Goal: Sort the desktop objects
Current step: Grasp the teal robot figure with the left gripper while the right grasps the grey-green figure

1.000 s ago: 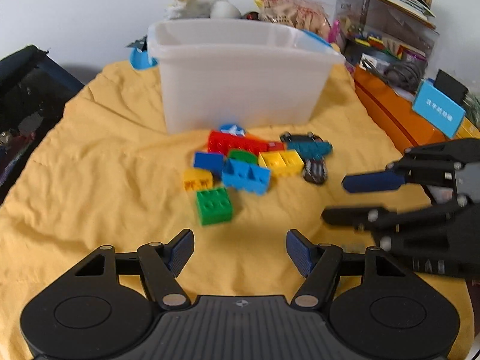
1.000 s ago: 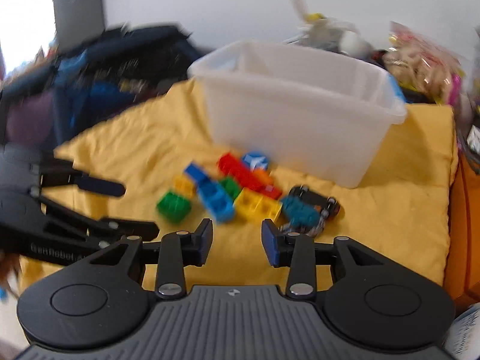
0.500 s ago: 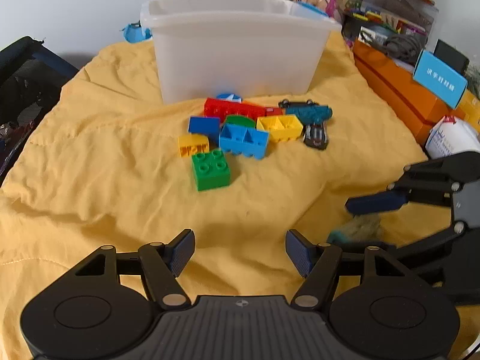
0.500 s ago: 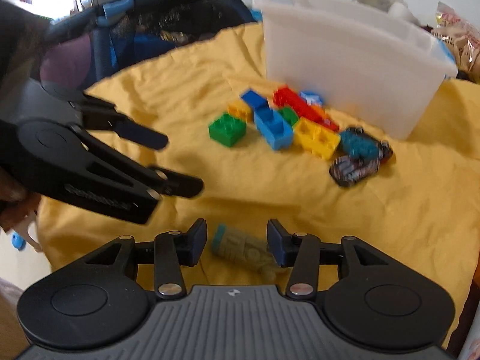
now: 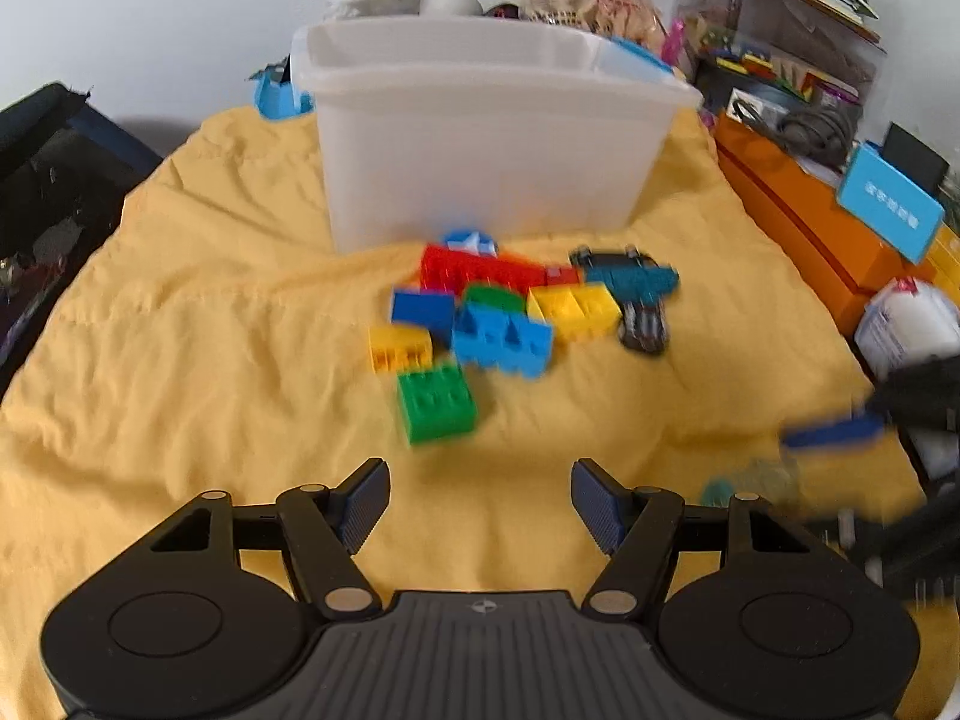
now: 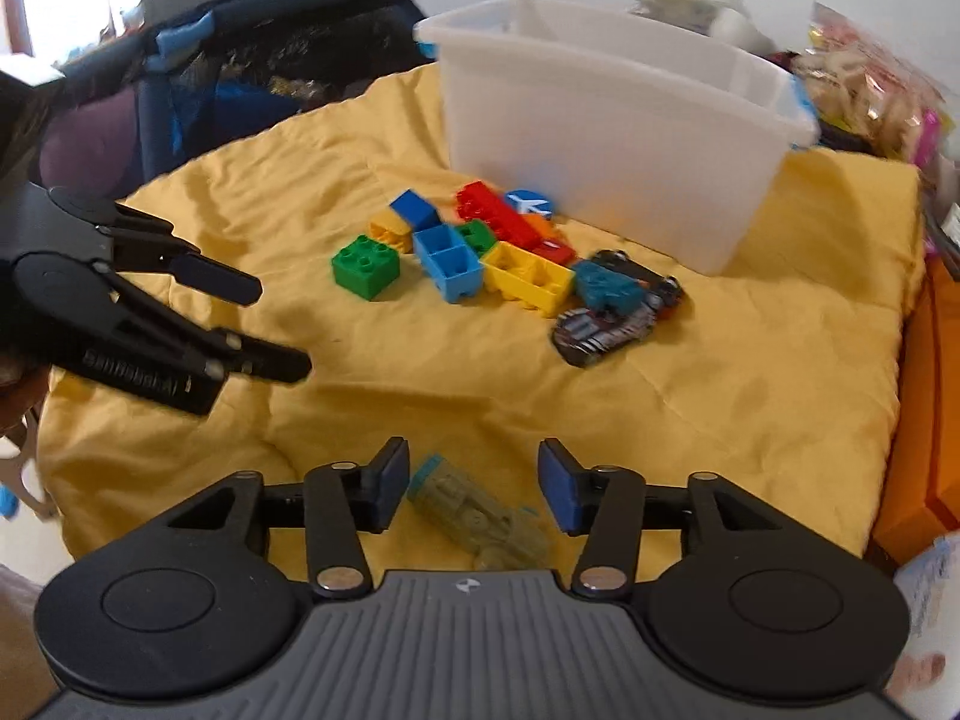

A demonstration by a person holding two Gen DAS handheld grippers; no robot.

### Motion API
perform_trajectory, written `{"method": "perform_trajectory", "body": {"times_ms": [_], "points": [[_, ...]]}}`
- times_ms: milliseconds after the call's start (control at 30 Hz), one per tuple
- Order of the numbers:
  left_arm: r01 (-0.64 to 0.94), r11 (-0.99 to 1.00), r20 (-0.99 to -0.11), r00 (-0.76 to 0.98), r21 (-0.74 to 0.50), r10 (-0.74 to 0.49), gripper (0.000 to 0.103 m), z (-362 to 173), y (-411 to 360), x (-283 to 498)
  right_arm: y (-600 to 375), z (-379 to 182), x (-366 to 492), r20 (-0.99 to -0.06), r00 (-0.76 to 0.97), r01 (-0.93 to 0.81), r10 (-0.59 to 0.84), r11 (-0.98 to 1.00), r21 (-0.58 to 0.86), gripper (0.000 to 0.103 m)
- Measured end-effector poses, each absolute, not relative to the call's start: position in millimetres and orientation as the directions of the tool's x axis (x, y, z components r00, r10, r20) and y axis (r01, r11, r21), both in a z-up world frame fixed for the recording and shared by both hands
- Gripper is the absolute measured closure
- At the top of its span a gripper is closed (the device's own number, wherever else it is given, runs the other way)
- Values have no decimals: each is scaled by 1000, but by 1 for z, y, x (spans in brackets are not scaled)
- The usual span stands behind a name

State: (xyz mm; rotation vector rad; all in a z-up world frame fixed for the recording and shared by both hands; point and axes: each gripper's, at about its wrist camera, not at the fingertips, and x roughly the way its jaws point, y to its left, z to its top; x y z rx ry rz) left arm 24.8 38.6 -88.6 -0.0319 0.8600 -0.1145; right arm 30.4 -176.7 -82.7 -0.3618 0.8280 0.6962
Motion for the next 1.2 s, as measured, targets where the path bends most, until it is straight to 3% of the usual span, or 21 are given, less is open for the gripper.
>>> {"method": "perform_trajectory", "body": {"times_ms": [200,267,300,400,633,800,933,967,1100,1200], "points": [[88,992,-751,648,-87,-123,33,-81,40,47,-180,-103,29,-816,418,-736,400,676,-45,46],[116,990,-740,658,-84,-140,33,-75,36,54,-177,-111,34,-819,413,-733,398,679,-40,53],[142,987,-735,661,-79,-154,33,-72,32,58,-176,-109,36,-809,420,-724,412,689,-25,65],[252,966,-717,665,-51,-211,33,-63,14,74,-170,-106,44,-796,456,-687,398,726,-30,65],[648,718,-726,619,255,-301,33,-73,-55,114,-168,-104,49,-778,484,-651,401,759,-13,65],[711,668,-789,532,219,-306,49,-91,-67,147,-173,-108,48,-785,478,-627,394,779,9,64],[687,715,-788,512,134,-343,59,-95,-68,160,-175,-108,47,-782,484,-614,391,789,14,64],[677,724,-783,519,132,-342,65,-95,-69,159,-175,-108,47,-782,485,-611,391,791,17,64],[625,767,-761,567,149,-315,74,-88,-66,151,-176,-110,47,-782,487,-608,389,794,17,64],[563,822,-746,585,91,-318,80,-74,-49,143,-177,-109,45,-780,489,-605,390,796,19,64]]}}
